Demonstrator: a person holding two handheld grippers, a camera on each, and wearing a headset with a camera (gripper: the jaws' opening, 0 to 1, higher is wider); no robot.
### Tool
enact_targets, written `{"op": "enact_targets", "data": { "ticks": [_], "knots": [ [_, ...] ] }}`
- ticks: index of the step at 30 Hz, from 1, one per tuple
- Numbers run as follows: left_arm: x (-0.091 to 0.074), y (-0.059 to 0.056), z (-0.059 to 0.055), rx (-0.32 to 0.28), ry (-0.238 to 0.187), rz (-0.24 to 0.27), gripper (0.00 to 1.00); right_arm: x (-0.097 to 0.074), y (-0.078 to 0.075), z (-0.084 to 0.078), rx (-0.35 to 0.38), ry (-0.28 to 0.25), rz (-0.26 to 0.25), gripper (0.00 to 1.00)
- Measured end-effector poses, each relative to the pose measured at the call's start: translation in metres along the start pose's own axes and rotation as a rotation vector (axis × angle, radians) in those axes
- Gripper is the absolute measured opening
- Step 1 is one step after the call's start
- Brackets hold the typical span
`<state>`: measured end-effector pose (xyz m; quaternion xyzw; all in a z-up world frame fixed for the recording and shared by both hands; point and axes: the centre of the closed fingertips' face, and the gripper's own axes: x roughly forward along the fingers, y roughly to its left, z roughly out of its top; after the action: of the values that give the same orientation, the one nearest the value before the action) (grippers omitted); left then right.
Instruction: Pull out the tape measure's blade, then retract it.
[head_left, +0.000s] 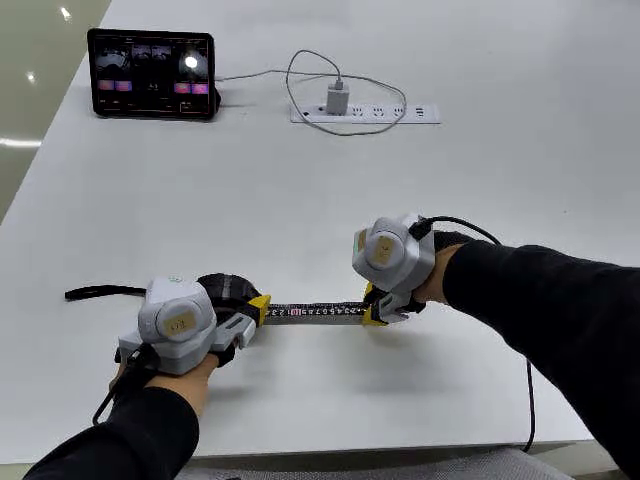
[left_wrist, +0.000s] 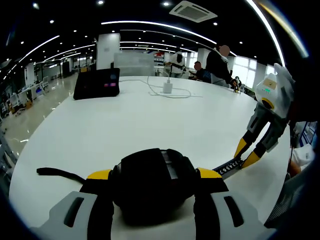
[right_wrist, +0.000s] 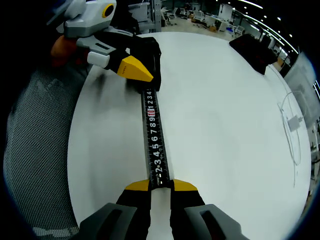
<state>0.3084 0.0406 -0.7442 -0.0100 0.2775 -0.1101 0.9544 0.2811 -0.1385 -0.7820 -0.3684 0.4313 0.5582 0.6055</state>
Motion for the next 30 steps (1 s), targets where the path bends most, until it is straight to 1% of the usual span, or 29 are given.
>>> {"op": "enact_targets", "data": {
  "ticks": [4,11,24,30],
  "knots": [
    [-0.0002,0.0002,0.0003,0.001,0.000,0.000,0.60,0.0005,-0.0005,0.0020,-0.009,-0.002,-0.001,0.10],
    [-0.0007,0.0005,0.0006,0.003,-0.001,-0.001,0.60,0.0013,-0.0003,0.0053,-0.001,-0.004,-0.002,0.10],
    [-0.0016,0.0004,-0.0001,0.004,-0.001,-0.001,0.60,0.0026,0.0006,0.0088,-0.022,0.015,-0.007,0.10],
    [-0.0016,0.0005,-0.0004,0.004,0.002,0.000,0.60,0.0034,0.0000,0.0095,-0.011,0.010,-0.007,0.10]
  ]
}}
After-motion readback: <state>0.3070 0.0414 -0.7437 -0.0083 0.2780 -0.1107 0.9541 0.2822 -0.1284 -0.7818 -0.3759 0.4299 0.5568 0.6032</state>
